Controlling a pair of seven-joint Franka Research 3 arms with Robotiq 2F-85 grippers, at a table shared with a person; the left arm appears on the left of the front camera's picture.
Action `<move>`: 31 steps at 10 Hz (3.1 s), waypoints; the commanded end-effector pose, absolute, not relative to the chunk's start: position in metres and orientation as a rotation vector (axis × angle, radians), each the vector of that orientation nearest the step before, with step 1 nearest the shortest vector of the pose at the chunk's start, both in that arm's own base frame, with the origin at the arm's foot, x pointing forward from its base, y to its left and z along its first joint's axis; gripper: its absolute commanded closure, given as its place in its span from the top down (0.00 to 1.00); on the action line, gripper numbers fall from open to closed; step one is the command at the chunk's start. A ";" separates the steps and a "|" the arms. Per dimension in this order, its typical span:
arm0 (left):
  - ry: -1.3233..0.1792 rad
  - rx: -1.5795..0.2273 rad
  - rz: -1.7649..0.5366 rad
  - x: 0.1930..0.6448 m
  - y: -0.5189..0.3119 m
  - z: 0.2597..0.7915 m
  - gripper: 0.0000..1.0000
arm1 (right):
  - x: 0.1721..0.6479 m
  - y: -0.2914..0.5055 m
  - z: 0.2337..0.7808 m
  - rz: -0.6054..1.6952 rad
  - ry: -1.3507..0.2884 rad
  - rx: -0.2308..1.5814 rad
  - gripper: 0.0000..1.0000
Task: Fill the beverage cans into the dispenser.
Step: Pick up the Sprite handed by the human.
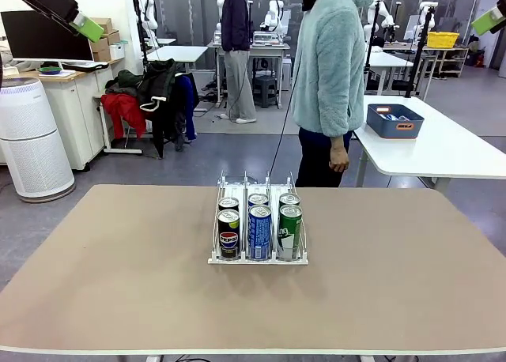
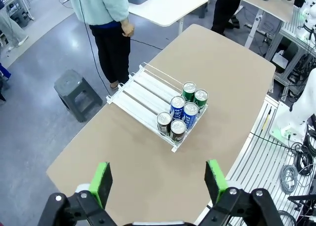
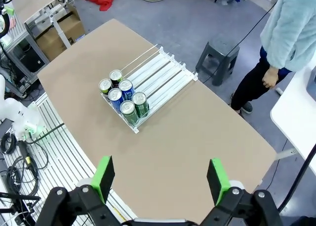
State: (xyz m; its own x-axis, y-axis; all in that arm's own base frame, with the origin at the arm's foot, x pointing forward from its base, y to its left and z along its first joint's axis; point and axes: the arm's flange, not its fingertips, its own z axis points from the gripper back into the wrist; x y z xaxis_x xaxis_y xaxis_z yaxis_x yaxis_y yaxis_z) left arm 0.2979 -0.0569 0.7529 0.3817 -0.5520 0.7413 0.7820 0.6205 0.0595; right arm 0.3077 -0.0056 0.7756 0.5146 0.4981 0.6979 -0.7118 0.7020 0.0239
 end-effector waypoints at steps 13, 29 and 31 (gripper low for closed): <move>-0.801 -0.330 -0.854 0.299 -0.057 0.753 1.00 | 0.308 -0.006 0.776 0.742 -0.721 0.327 1.00; -0.801 -0.330 -0.854 0.299 -0.057 0.753 1.00 | 0.308 -0.006 0.776 0.742 -0.721 0.327 1.00; -0.801 -0.330 -0.854 0.299 -0.057 0.753 1.00 | 0.308 -0.006 0.776 0.742 -0.721 0.327 1.00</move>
State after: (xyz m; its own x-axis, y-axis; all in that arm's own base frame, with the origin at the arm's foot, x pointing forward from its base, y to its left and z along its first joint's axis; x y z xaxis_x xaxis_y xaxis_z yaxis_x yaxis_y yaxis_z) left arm 0.2981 -0.0561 0.7531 0.3861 -0.5494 0.7410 0.7778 0.6258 0.0587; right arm 0.3079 -0.0067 0.7756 0.5170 0.4962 0.6975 -0.7087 0.7051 0.0237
